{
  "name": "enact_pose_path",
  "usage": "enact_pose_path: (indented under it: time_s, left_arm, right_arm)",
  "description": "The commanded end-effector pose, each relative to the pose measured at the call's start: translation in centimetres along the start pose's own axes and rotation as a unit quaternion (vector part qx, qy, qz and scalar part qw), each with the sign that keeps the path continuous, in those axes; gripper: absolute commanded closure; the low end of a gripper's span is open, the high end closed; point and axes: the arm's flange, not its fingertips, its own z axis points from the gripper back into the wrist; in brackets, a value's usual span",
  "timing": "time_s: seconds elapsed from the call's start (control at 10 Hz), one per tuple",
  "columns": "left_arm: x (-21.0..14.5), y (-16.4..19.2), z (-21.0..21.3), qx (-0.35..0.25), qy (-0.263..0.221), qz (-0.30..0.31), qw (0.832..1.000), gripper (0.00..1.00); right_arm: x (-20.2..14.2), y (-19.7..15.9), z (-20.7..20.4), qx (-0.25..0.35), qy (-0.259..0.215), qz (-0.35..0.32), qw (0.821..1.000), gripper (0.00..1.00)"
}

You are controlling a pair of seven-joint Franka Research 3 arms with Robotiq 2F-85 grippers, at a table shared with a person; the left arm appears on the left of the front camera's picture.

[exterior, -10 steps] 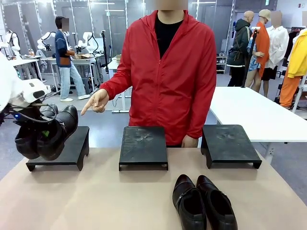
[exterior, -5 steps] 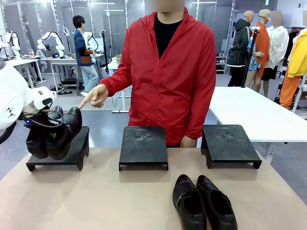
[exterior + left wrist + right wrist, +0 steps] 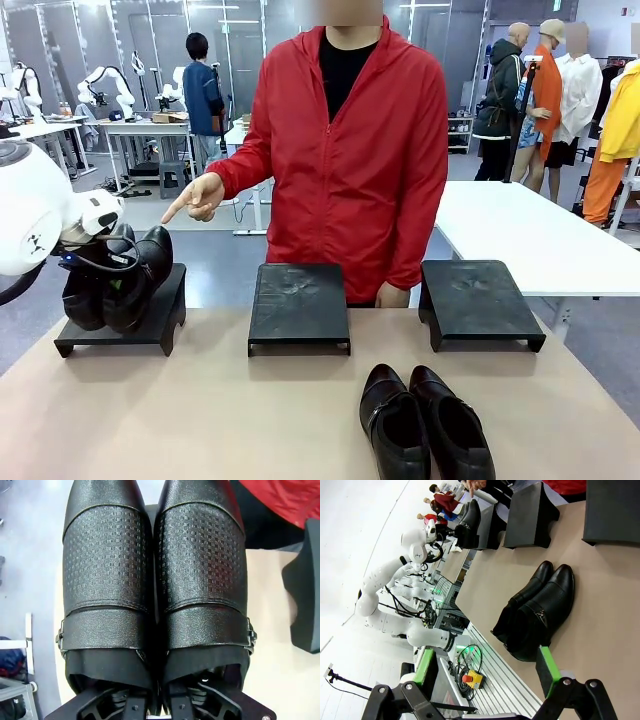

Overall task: Place the shoes on the stand as instructed by the person.
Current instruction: Pick up one pair of Shoes and place it on the Shoes Stand indicated by the person.

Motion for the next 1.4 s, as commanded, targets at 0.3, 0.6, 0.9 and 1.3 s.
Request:
enact_pose_path:
  time_s: [0.3,0.6,0.9,1.3]
  left_arm:
    - [1.6,0.0,-2.0,0.008,-0.030,0.017,0.999,0.90]
    - [1.5,-0.1,-3.0,0.013,-0.033,0.026,0.999,0.90]
    - [1.5,-0.1,-3.2,0.013,-0.041,0.025,0.999,0.67]
    - [1.5,0.0,-3.0,0.012,-0.043,0.022,0.999,0.17]
  right_arm:
    - [0.1,0.0,0.1,0.004,-0.003,0.008,1.000,0.00]
    - [0.1,0.0,0.1,0.004,-0.003,0.008,1.000,0.00]
    - [0.1,0.0,0.1,0.004,-0.003,0.008,1.000,0.00]
    - [0.1,0.0,0.1,0.004,-0.003,0.008,1.000,0.00]
